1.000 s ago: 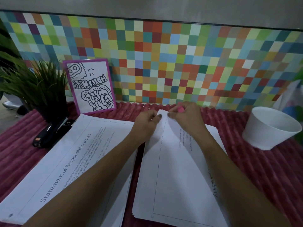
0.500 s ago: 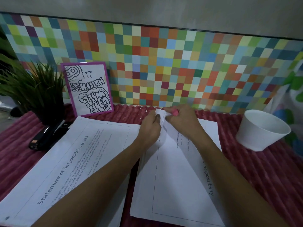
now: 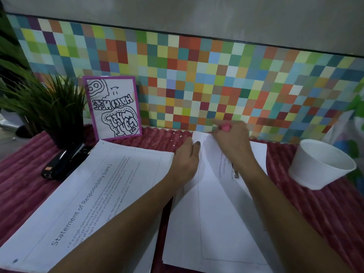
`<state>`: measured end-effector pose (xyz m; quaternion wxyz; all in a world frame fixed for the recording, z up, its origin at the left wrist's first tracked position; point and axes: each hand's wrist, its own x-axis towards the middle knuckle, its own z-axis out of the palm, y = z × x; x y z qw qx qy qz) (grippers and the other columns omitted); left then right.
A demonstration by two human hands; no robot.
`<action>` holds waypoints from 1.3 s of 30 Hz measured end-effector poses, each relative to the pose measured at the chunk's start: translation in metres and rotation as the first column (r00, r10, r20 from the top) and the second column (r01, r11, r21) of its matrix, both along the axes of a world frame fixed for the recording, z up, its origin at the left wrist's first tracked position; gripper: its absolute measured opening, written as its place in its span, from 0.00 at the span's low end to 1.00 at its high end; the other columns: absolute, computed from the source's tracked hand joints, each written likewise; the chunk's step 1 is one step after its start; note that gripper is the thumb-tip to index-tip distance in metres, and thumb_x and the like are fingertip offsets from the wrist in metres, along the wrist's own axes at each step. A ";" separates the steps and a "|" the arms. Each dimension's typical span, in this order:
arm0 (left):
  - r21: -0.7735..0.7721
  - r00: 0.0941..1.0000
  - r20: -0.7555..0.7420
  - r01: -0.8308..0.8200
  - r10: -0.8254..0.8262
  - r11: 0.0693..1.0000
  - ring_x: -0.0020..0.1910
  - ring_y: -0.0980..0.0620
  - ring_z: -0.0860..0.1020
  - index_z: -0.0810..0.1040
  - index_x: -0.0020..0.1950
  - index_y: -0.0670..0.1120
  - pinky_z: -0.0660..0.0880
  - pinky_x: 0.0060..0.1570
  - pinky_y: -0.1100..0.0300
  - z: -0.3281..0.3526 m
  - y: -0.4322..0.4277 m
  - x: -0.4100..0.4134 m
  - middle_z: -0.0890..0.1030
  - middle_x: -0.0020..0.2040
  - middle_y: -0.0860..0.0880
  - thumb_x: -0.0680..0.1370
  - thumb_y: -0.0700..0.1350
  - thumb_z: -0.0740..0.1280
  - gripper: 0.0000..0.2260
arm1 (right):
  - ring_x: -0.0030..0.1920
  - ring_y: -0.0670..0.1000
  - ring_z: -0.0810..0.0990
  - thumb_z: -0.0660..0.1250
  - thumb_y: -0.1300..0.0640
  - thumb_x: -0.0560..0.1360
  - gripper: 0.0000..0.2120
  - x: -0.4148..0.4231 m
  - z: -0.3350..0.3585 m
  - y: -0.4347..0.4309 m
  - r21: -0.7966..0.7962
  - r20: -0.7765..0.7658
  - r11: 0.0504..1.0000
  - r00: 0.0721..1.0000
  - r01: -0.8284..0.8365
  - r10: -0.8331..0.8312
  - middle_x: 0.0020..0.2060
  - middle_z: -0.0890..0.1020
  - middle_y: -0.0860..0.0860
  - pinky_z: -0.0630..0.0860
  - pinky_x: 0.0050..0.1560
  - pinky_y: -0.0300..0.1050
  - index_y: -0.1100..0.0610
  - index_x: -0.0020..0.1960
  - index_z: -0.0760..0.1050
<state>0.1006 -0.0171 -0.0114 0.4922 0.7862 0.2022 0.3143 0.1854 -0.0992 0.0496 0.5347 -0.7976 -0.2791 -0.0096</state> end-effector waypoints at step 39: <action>0.253 0.998 -0.005 0.059 -0.060 0.966 0.33 0.62 0.69 0.65 0.42 0.52 0.64 0.34 0.65 -0.003 -0.006 -0.010 0.68 0.33 0.57 0.84 0.48 0.52 0.11 | 0.23 0.54 0.70 0.62 0.56 0.78 0.13 0.002 0.042 0.038 0.782 0.043 0.576 0.943 -0.237 0.330 0.28 0.75 0.58 0.66 0.25 0.43 0.63 0.39 0.73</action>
